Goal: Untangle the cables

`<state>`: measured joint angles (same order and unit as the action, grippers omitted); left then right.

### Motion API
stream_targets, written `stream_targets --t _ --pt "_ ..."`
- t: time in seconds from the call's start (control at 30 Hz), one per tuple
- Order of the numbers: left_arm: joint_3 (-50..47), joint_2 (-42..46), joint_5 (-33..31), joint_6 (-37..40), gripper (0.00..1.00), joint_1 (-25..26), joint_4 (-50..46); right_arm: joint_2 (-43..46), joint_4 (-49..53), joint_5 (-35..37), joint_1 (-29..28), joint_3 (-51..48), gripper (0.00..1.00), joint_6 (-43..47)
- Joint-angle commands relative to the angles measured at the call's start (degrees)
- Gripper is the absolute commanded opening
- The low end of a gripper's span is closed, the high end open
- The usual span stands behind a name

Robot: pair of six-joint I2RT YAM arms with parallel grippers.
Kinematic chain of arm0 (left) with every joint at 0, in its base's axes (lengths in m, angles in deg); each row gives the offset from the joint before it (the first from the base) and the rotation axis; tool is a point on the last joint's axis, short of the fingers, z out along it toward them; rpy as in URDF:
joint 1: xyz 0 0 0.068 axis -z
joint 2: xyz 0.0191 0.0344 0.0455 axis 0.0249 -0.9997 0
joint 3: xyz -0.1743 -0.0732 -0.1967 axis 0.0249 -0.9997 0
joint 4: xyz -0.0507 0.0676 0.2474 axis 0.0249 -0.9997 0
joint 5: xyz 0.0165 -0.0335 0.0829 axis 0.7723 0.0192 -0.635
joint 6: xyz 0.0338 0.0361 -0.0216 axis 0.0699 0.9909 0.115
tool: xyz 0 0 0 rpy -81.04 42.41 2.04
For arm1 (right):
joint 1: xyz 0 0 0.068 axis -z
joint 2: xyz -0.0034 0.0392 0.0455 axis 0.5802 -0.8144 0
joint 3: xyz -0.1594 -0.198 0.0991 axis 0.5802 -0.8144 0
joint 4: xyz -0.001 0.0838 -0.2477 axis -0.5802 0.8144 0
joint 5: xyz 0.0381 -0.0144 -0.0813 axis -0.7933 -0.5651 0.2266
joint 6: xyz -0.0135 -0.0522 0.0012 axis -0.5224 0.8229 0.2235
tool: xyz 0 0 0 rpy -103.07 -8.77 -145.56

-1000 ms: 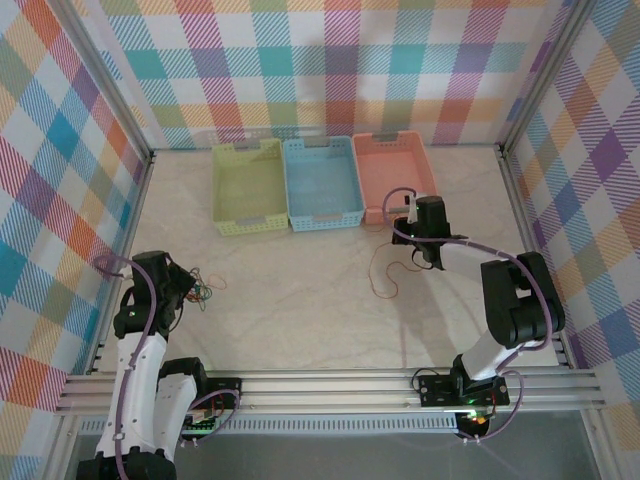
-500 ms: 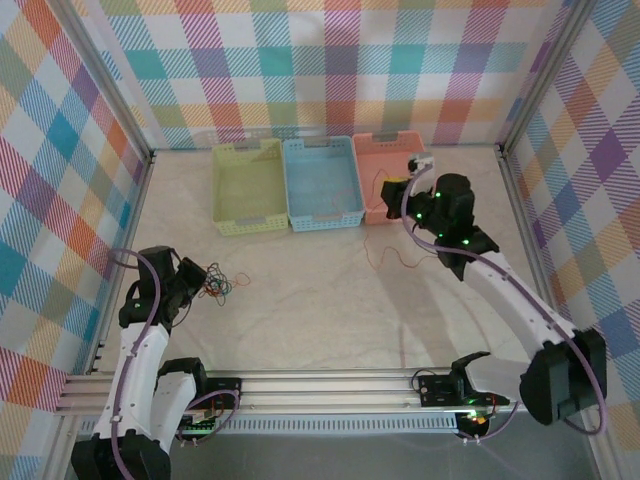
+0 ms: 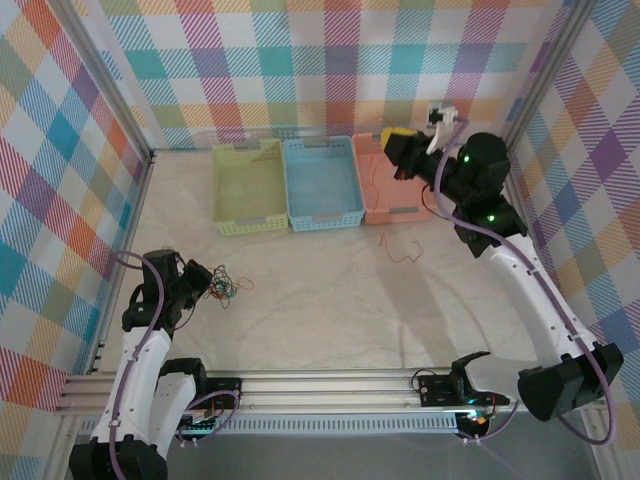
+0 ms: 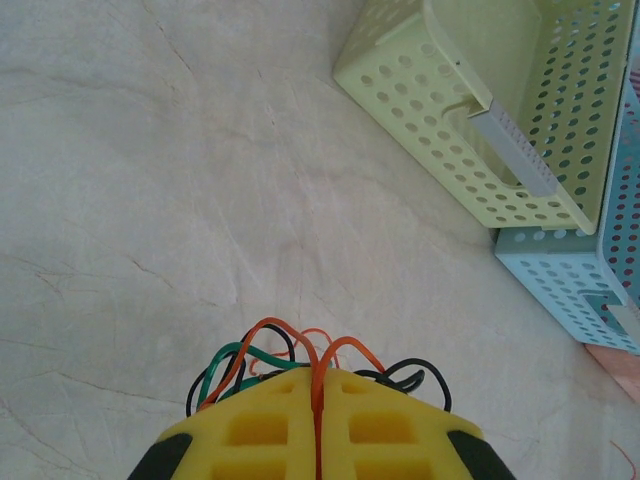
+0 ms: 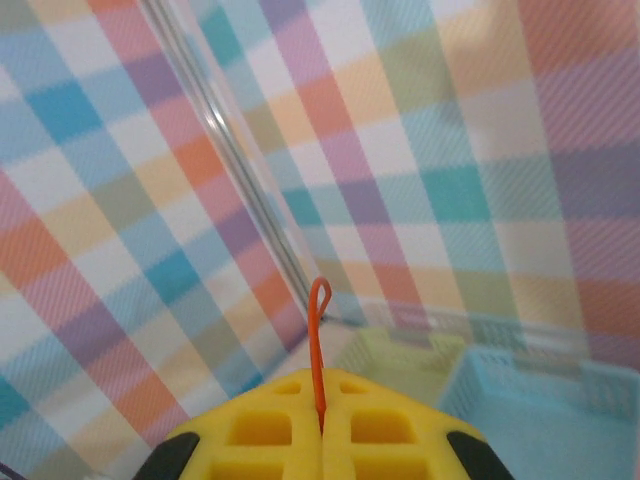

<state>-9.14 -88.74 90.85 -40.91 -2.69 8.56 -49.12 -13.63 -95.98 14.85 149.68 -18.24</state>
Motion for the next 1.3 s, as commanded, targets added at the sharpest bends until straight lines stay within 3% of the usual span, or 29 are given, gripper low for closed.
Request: stream_targets --t 0.0,0.23,0.33,0.63,0.9,1.27 --pt "-1.05 1.2 -0.8 0.72 0.0 0.62 1.2 -3.69 -4.69 -4.98 -0.04 8.41 0.0 -4.88" --pt "-1.45 0.77 -0.77 0.95 0.0 0.87 1.55 -15.97 -9.68 -5.13 -0.1 26.47 0.0 -8.79" --pt "-1.9 1.26 -1.13 1.3 0.0 0.88 1.05 -22.03 -7.07 -3.61 -0.12 35.53 0.0 -8.38" --pt "-1.83 2.1 -1.21 1.6 0.0 1.04 0.42 -39.69 -15.7 -3.27 -0.36 54.18 0.0 -12.99" --pt "-1.74 2.45 -1.58 1.93 0.0 1.24 -0.17 -56.82 -11.62 0.53 -0.34 79.51 0.0 -16.97" --pt "-1.51 2.42 -1.42 1.96 0.0 1.4 -0.27 -55.3 -18.4 1.69 -0.74 80.42 0.0 -22.74"
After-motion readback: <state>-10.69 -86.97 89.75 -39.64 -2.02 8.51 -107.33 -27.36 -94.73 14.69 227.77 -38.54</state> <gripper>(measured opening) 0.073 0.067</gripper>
